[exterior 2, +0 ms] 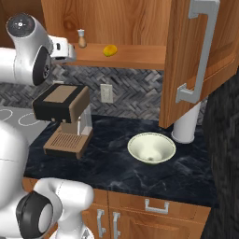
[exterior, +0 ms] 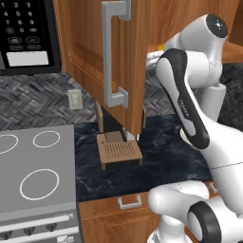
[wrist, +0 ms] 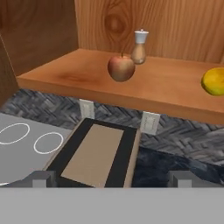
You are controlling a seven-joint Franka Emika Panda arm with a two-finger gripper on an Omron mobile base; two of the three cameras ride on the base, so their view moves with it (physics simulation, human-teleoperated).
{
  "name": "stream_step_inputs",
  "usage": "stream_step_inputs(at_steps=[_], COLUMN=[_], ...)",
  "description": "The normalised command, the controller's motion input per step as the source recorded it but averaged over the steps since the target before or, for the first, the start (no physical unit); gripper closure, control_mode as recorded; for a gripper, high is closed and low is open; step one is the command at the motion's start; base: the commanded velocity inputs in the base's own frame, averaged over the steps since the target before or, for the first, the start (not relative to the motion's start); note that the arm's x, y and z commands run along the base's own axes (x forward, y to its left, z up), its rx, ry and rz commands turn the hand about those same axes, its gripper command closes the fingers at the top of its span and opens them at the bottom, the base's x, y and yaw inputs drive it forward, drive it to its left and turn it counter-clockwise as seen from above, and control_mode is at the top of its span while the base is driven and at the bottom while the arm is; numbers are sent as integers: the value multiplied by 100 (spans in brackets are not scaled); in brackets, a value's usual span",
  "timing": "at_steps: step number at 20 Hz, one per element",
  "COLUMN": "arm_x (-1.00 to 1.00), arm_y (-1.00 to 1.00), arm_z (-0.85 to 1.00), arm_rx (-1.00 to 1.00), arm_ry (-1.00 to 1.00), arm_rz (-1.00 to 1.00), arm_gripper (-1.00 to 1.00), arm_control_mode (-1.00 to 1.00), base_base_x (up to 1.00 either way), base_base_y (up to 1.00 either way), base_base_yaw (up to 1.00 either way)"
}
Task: Open the cabinet. Pick the apple and mango from the cabinet and place them into the bowl. Then close the cabinet.
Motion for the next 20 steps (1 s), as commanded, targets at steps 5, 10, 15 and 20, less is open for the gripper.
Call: stream_step_inputs(at_steps=[5,10,15,20], arm_x=[39,47,51,48], arm_y=[0,0,0,4], arm_z=[0,0,0,2], arm_rx=[0,0,0,0], arm_ry=[-3,0,0,0], arm_rz=[-10,-10,-9,-6], arm_gripper=[-100,-100,-100,-100], arm_control_mode=[-100,-100,-100,-100], base_base_x=[0,0,0,0], base_base_y=[0,0,0,0], base_base_yaw=[0,0,0,0])
